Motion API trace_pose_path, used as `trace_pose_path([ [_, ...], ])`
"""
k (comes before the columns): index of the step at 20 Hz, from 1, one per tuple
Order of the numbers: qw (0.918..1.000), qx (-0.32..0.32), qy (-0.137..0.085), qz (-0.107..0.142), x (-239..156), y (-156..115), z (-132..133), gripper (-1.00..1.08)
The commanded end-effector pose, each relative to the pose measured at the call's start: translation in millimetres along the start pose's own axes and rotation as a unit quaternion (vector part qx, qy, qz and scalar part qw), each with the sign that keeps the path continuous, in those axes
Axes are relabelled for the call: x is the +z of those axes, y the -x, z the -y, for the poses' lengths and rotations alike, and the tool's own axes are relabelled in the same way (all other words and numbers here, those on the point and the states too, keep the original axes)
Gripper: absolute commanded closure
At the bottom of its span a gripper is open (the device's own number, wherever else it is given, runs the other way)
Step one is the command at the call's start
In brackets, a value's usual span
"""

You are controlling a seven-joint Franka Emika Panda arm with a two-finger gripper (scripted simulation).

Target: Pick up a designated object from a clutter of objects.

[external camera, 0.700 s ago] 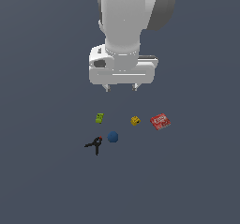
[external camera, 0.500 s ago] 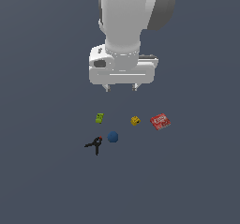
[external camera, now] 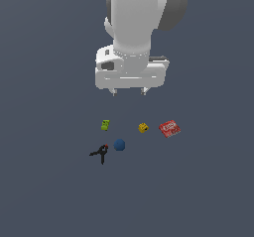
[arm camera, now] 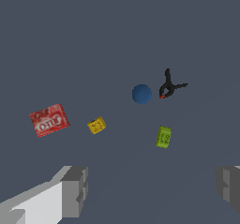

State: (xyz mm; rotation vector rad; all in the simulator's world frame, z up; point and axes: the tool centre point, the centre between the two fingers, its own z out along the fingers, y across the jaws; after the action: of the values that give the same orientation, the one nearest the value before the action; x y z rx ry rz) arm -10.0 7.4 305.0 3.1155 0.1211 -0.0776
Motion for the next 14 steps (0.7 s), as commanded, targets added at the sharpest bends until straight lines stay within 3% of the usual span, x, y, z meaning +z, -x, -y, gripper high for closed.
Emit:
trace_pose_path([
  [1, 1.0000, -0.001, 0.000, 0.000, 1.3, -0.6, -0.6, -0.92],
  [14, 0.9990, -0.044, -0.002, -0.007, 57.7, -30.8, -12.3, -0.92],
])
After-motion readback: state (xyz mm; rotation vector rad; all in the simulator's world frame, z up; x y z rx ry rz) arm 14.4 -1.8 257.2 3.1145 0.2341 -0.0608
